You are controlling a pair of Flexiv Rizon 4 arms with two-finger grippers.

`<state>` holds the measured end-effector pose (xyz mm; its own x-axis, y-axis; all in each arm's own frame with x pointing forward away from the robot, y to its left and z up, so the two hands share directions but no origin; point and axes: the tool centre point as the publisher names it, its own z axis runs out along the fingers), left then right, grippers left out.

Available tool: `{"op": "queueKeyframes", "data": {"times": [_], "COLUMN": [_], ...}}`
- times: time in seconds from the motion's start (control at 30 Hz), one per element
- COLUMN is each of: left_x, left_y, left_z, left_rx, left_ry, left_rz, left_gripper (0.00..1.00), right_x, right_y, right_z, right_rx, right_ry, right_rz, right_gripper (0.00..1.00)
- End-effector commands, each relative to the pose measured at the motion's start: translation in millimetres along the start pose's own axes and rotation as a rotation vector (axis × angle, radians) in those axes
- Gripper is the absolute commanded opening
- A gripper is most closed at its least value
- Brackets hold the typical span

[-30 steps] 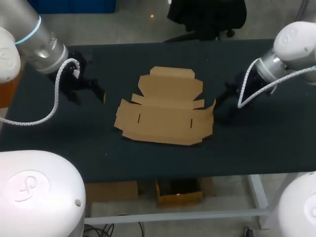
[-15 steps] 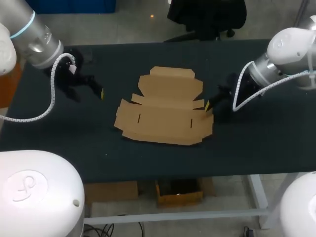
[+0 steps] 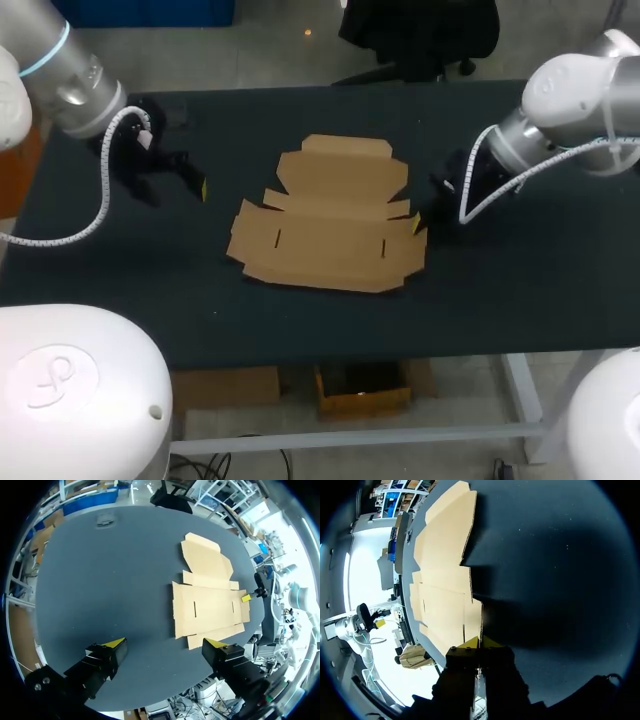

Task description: Assemble the packaging by folding the flat box into shape, placing the metal phone stand inside, and closing the box properly

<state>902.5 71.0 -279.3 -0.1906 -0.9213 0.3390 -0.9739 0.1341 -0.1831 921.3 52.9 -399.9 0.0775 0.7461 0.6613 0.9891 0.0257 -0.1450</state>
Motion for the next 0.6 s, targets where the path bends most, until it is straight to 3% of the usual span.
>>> {"op": "queueKeyframes", "data": {"times": [0.03,0.2,0.6], "left_x": [-1.0,-1.3,2.8], "left_y": [-1.2,-1.0,2.5], "left_z": [0,-1,-2], "left_rx": [-0.002,0.002,0.006], "left_ry": [-0.003,-0.004,-0.001], "left_rz": [-0.005,-0.009,-0.01], "left_gripper": [1.0,1.0,1.0], "right_x": [-4,-7,-16], "right_y": [4,0,-18], "right_z": [-3,-12,-17], "right_rx": [0.034,0.044,0.065], "right_ry": [0.034,0.062,0.035], "right_rz": [-0.033,-0.075,-0.094], "right_gripper": [0.0,0.0,0.0]}}
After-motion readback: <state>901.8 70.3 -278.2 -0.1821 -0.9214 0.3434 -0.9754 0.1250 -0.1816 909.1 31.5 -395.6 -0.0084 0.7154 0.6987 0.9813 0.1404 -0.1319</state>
